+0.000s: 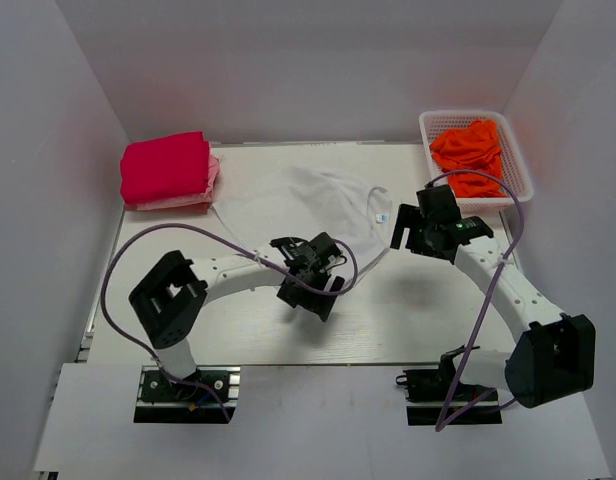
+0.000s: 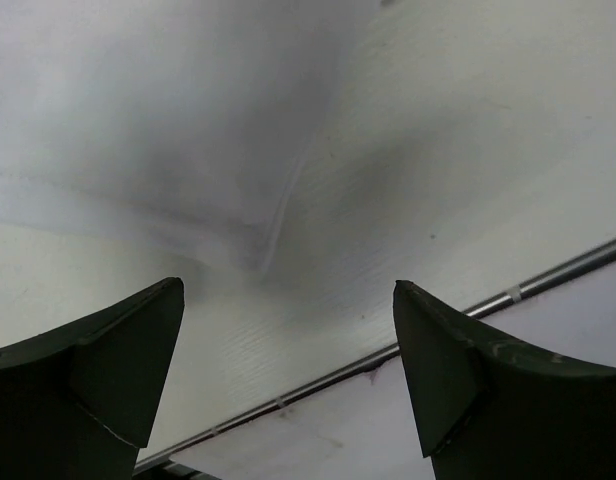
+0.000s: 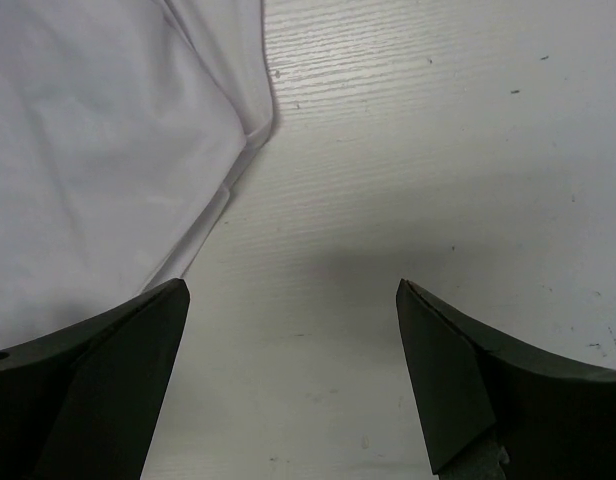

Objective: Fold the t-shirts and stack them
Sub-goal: Flatten out the tshirt

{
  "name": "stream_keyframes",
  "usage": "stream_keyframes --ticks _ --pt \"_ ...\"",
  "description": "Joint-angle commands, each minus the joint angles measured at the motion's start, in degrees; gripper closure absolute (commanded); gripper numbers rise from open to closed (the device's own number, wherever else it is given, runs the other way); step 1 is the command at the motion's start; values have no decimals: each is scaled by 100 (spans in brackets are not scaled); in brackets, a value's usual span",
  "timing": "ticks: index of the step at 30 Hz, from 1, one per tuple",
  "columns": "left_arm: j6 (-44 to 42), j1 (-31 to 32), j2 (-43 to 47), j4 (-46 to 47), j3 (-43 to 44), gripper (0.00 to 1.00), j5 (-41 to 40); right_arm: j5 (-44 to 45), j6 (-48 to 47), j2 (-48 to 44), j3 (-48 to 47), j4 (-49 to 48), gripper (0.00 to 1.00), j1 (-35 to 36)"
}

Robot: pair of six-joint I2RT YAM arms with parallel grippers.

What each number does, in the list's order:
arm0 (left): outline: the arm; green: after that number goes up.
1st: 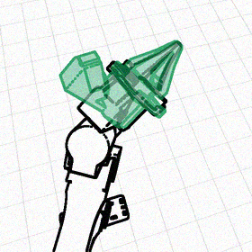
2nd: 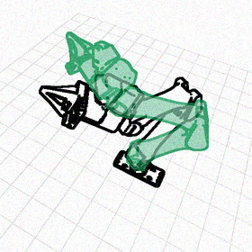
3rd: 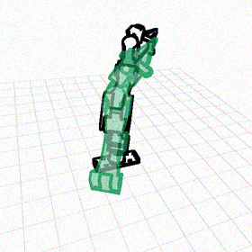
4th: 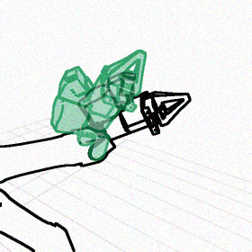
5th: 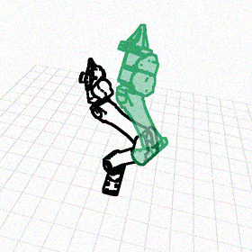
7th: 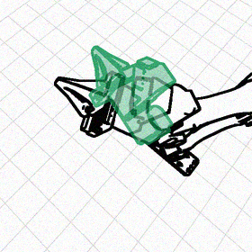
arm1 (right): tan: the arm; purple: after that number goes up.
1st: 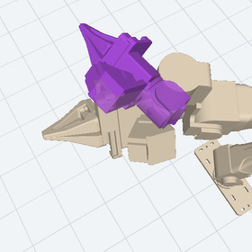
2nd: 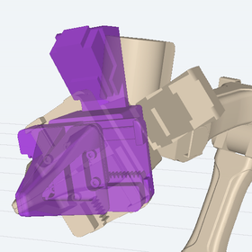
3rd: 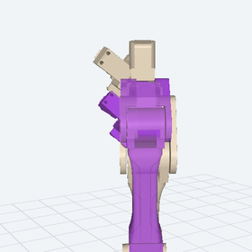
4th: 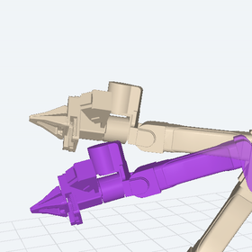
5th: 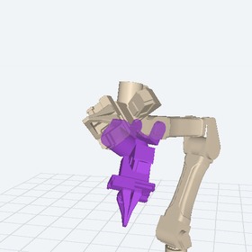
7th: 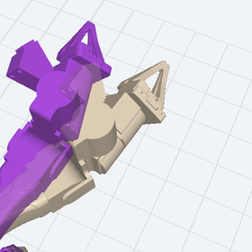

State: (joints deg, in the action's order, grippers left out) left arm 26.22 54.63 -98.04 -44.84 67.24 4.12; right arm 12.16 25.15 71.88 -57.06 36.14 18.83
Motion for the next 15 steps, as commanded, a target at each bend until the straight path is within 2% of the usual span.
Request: stream_keyframes --ticks 1,3,5,9,10,12,13,14,15 --pt "50 135 -398 134 218 15 -533 -328 131 -253 133 7 10 -37" --pt "50 135 -400 133 219 15 -535 -355 140 -279 142 16 10 -55" --pt "50 188 -470 378 0 20 -605 -337 131 -385 177 60 10 -46" --pt "50 136 -532 678 -124 42 -833 -355 219 -587 309 34 10 -20" --pt "50 135 -628 730 -124 48 -895 -607 245 -622 335 16 10 -37" --pt "-19 83 -803 731 -71 72 -1035 -802 236 -675 458 -107 10 6" --pt "-20 83 -804 627 25 93 -1114 -1082 175 -692 537 -151 10 7" --pt "-20 22 -857 539 121 100 -1167 -1119 131 -771 599 -282 11 24" --pt "-20 21 -857 468 296 100 -1359 -1120 44 -798 704 -309 11 42"
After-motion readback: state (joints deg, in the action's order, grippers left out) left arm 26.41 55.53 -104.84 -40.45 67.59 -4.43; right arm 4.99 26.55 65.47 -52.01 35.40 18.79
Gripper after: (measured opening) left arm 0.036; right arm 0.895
